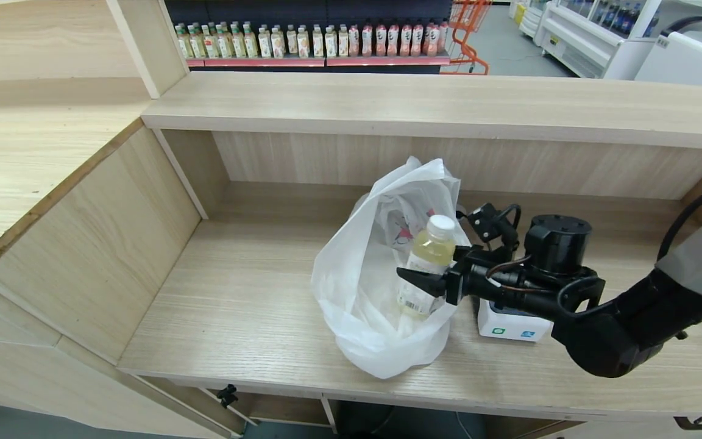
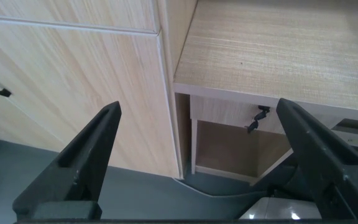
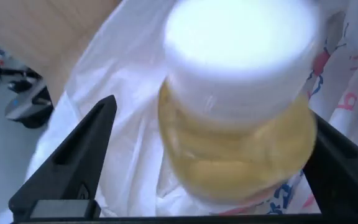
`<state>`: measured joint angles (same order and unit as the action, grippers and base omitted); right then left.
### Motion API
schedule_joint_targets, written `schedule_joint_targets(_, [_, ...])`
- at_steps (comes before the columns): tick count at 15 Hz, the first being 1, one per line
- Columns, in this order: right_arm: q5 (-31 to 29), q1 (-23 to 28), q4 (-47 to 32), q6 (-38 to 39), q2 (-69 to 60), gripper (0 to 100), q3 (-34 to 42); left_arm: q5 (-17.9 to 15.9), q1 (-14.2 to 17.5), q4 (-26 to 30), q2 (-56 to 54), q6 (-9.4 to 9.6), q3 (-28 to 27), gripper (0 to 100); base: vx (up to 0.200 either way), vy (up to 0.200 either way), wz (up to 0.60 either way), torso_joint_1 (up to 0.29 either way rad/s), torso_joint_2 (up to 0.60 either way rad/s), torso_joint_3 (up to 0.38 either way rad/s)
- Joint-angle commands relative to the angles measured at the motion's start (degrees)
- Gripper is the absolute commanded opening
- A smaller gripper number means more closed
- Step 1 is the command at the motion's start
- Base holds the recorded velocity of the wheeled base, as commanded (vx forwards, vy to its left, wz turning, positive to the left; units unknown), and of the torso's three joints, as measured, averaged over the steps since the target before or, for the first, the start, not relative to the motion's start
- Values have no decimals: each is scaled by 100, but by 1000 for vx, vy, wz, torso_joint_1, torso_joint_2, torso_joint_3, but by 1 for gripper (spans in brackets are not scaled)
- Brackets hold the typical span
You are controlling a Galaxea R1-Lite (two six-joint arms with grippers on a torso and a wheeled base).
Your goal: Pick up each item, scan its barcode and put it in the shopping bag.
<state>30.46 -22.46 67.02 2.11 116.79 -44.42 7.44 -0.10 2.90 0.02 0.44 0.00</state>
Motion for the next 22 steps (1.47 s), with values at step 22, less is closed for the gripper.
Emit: schedule_joint_targets(22, [109,1428,-2853,2399,-4032,100,935,3,10,0,-2,18,0,100,-27,0,0,1,0,0])
